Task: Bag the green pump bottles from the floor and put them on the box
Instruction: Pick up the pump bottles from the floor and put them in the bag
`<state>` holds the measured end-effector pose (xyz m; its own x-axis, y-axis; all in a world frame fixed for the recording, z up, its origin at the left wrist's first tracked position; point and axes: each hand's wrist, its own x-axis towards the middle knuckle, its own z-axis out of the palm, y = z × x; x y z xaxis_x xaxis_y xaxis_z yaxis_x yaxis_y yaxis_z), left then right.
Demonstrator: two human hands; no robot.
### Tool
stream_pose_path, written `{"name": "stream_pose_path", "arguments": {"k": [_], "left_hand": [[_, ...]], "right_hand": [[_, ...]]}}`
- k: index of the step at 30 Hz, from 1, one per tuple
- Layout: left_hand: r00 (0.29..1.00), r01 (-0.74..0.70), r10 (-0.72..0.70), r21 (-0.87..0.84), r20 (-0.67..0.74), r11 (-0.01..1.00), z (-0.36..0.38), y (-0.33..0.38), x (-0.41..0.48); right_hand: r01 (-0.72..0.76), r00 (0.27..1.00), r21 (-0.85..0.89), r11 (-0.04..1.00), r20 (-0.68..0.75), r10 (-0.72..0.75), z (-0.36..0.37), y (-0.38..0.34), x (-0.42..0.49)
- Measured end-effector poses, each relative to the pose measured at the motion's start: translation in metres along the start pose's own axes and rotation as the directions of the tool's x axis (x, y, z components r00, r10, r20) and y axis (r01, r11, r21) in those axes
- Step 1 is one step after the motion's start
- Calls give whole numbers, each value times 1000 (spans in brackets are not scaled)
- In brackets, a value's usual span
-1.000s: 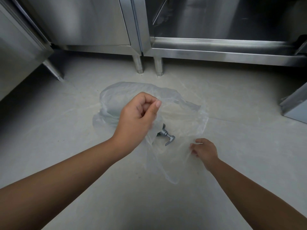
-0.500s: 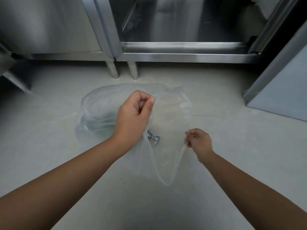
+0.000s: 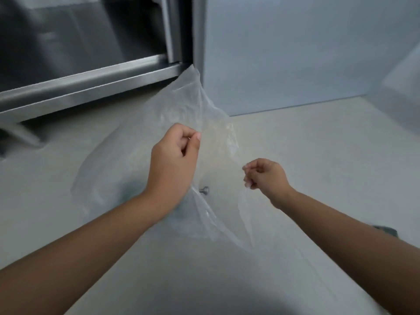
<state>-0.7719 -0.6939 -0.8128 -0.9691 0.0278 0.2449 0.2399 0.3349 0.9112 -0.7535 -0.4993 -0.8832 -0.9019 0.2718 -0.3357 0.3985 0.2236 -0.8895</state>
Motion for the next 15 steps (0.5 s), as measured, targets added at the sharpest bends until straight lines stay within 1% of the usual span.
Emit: {"name": "stream_pose_path", "arguments": {"k": [4,7,9,11,13,15], "left_hand": [[984,-27,39,-66,176,997,50,25,-17],[967,-30,57,-114,249,993,88,40,-28],[958,-22,61,-139,281,990,113,51,-35],[959,-14,59,-159,278,987,139,61,-42],[969,-14,51,-153,242,988,163,66,-49],[980,15,16,-152,198,988,185,66,-60]], "right_hand": [[-45,991,-17,999,-127,42,-77,15,-21],[-82,972,-45,996,-226,70,-129,32,-27],[-107,960,-103,989,-268,76,-158,42,-25],[-115,954,-139,984,-290,71,-184,50,-22],[-109,962,-145,983,-266,68,-204,58,-21],[-114,970,-131,985,-230,82,-220,73,-26]]}}
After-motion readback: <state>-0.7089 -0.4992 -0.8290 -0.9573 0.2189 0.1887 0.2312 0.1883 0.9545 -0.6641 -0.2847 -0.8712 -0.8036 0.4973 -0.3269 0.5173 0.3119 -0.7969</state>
